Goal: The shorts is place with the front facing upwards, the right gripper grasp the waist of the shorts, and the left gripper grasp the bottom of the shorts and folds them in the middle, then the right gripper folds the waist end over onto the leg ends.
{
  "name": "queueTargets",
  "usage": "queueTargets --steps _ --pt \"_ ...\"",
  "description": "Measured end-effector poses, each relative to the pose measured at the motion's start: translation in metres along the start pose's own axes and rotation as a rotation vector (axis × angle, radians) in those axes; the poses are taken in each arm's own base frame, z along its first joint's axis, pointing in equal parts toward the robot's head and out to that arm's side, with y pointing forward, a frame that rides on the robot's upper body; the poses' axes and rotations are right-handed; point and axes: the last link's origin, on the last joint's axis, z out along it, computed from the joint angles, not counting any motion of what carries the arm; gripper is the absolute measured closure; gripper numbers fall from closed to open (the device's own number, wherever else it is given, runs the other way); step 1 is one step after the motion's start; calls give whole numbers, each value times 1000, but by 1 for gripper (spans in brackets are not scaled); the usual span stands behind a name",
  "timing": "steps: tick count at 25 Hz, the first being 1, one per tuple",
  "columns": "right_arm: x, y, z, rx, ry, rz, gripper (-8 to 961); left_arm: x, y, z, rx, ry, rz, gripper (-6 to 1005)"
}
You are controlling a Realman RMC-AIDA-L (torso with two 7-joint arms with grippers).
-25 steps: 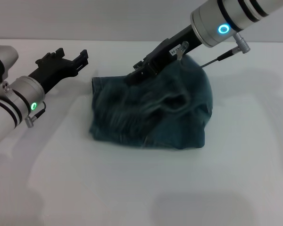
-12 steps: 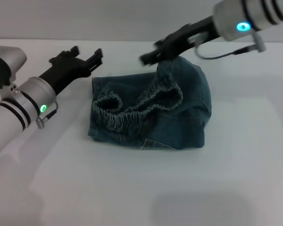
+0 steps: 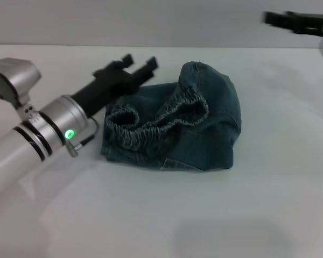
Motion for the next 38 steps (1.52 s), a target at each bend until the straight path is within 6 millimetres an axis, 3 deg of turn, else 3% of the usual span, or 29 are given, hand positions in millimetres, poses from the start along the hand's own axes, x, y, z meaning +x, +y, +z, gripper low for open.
queueTargets --steps 5,10,22,29,38 --pt "27 -40 -27 100 -37 92 288 -2 19 6 -125 -44 -54 245" --pt "49 -58 -39 145 -44 158 288 -8 36 10 -233 -133 -97 245" --pt "54 -64 -44 169 -57 182 287 -27 53 9 -339 -317 -128 244" --pt "58 -60 -40 153 -52 186 288 -31 51 9 -316 -335 -127 244" --pt "76 -56 -39 141 -27 227 288 -28 29 18 -164 -322 -104 244"
